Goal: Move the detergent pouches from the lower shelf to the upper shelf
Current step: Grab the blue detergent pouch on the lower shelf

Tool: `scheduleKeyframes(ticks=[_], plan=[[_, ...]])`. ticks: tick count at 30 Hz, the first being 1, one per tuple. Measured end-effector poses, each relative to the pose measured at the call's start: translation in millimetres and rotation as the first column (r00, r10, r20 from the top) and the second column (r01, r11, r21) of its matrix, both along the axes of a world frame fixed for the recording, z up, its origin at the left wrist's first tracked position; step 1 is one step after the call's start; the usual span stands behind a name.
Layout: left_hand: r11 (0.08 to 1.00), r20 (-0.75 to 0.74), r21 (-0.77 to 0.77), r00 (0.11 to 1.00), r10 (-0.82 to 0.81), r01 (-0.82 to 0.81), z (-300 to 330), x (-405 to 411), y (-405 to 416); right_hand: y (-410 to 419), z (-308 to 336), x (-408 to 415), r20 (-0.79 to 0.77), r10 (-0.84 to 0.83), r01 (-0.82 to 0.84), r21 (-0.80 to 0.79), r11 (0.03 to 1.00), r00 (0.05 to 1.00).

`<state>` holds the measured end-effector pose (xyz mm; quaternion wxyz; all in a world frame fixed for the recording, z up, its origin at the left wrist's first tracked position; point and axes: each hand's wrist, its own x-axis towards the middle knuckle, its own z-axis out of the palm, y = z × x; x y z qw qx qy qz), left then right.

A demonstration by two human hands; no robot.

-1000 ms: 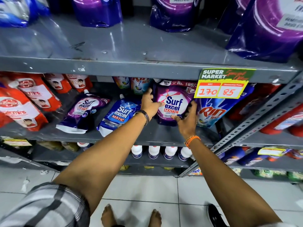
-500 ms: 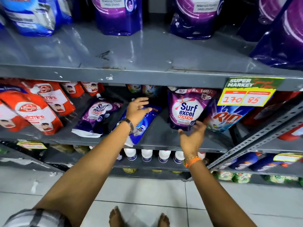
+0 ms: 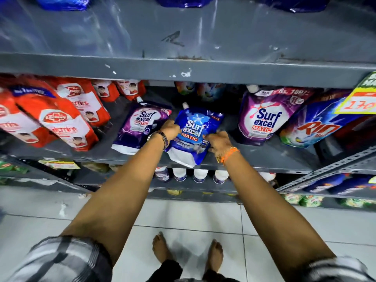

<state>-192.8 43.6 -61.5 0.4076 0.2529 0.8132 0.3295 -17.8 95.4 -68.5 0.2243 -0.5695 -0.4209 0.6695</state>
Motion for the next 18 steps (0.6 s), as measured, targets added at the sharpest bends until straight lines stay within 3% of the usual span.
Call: scheduleKeyframes(ticks=[3,11,18], plan=[[0.996,0.152,0.078,0.988,0.026,-0.038,8,9,-14,1,7,6,0.002,0.032,-0.032,-0.021,0.999,0.999],[0.921,0.279,0.329,0.953,0.117,-0.21,33,30,-35,-2,19,8,-0.18,-0.033,0.072,0.211,0.975,0.983],[0.833,0.17,0.53,0.983,0.076,-0.156,50,35,-26,16,41,6,-0.211,-0.011,0.097,0.403,0.91,0.978]])
